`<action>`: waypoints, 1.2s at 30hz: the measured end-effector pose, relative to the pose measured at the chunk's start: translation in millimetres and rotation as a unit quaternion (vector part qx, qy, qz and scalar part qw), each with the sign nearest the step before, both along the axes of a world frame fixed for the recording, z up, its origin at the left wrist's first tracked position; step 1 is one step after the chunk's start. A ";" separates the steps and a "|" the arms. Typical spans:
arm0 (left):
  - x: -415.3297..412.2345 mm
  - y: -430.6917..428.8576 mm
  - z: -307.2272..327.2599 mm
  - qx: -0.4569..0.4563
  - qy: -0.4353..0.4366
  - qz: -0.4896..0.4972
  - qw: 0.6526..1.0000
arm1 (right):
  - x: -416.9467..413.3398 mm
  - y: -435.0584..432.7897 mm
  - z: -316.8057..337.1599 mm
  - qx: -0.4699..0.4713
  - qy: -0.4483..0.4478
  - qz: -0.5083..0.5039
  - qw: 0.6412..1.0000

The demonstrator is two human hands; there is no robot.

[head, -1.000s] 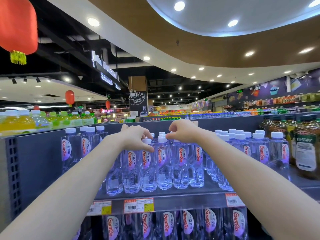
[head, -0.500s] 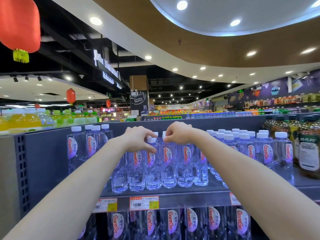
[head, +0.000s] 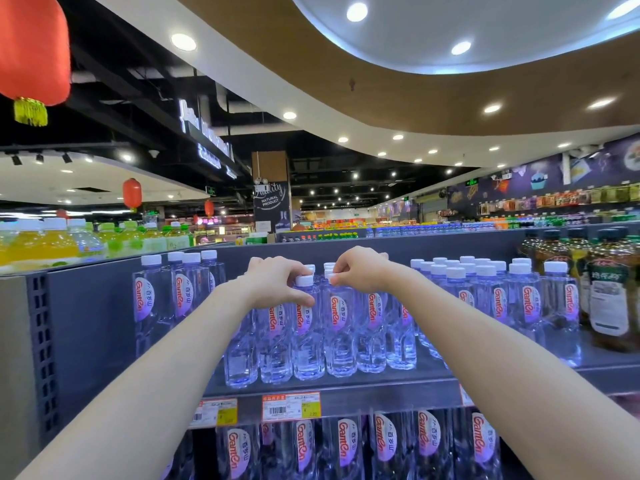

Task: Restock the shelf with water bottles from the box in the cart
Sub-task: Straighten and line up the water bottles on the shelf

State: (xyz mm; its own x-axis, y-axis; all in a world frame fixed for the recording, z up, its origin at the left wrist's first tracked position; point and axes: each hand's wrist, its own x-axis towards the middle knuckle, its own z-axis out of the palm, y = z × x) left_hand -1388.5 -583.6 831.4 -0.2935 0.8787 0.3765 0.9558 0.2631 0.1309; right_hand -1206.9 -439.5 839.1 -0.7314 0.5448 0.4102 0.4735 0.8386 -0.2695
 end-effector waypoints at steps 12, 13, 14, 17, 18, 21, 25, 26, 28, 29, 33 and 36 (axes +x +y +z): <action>27.0 -1.8 -5.6 0.123 -0.046 -0.042 0.990 | 31.8 -7.7 27.3 0.057 -0.027 -0.078 0.995; 30.9 0.9 -6.5 0.121 -0.027 -0.036 0.992 | 35.6 -6.2 26.7 0.061 -0.062 -0.091 0.992; 34.5 4.0 -7.2 0.111 -0.008 -0.028 0.993 | 38.7 -5.1 25.1 0.063 -0.091 -0.099 0.989; 41.4 14.0 -8.8 0.097 0.008 -0.015 0.995 | 42.2 -2.6 18.9 0.065 -0.108 -0.110 0.986; 42.8 16.6 -8.9 0.094 0.007 -0.012 0.995 | 42.4 -3.7 17.2 0.065 -0.102 -0.110 0.987; 47.3 22.6 -8.8 0.088 -0.030 -0.009 0.996 | 40.7 -3.6 10.4 0.052 -0.079 -0.103 0.990; 56.4 28.1 -8.7 0.077 -0.030 -0.005 0.997 | 40.7 1.3 7.4 0.043 -0.044 -0.091 0.994; 58.1 27.7 -8.9 0.078 -0.022 -0.004 0.997 | 41.6 0.9 8.8 0.041 -0.042 -0.084 0.995; 59.5 26.9 -10.0 0.079 -0.019 -0.004 0.997 | 43.5 -0.8 11.7 0.046 -0.049 -0.072 0.995; 60.8 25.8 -9.9 0.073 -0.022 -0.004 0.997 | 44.6 -1.7 12.5 0.049 -0.054 -0.068 0.995; 67.4 23.2 -8.9 0.045 -0.016 -0.001 0.999 | 45.6 -1.2 10.7 0.047 -0.055 -0.059 0.996; 70.2 27.5 -10.5 0.045 -0.014 0.000 0.999 | 46.5 0.7 7.9 0.041 -0.048 -0.064 0.996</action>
